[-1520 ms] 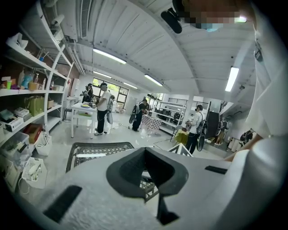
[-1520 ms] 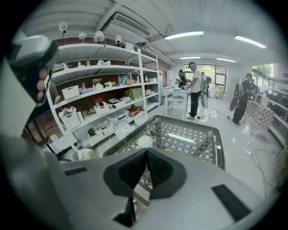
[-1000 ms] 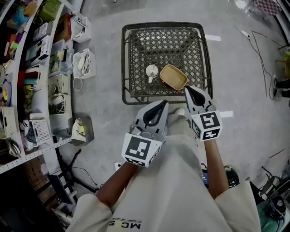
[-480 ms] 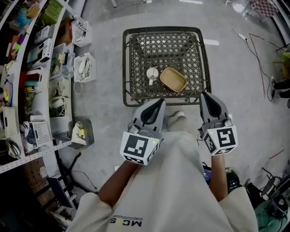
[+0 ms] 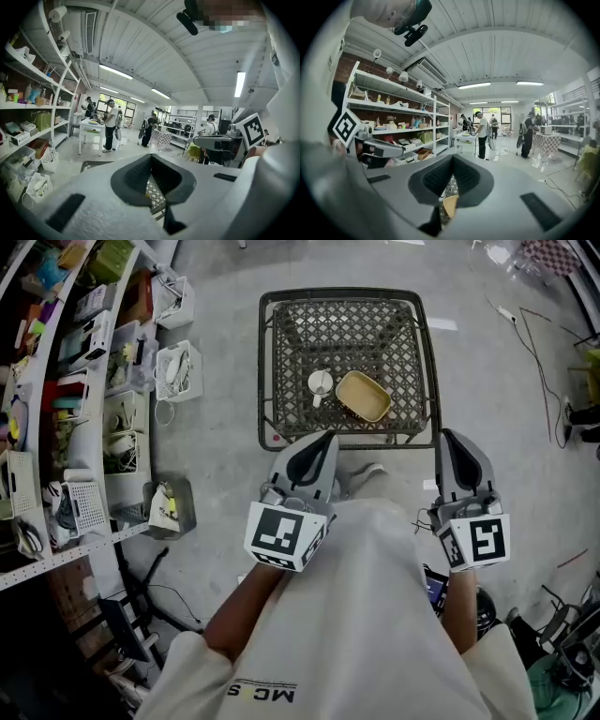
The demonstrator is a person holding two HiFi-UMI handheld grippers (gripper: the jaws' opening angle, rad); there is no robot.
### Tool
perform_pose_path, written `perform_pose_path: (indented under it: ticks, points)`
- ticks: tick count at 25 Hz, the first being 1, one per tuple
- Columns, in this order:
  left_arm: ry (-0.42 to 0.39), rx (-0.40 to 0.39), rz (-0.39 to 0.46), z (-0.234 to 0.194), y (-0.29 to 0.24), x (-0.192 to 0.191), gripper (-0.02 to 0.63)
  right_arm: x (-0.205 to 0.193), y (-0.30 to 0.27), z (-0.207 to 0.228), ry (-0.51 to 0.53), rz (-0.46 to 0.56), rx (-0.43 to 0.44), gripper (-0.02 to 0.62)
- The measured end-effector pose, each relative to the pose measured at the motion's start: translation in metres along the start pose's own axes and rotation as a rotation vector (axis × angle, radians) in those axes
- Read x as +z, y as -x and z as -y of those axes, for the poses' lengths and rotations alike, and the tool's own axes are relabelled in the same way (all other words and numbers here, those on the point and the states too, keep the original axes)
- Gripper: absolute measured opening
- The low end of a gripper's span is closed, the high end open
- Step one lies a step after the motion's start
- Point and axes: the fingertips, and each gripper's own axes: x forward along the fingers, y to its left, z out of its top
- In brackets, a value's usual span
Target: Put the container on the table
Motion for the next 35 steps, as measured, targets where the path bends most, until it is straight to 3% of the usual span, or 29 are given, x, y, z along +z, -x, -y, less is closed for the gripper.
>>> perform_pose_path:
  ticks: [11, 35]
  points:
    - [-0.009, 0.016, 0.005, -0.005, 0.008, 0.003, 0.023, 0.004, 0.013, -0.013, 0.015, 0.014, 0.019, 0.017]
    - [-0.01, -0.03, -0.012, 0.014, 0.011, -0.008, 0.023, -0.012, 0.029, -0.018, -0.004, -0.007, 0.001, 0.017]
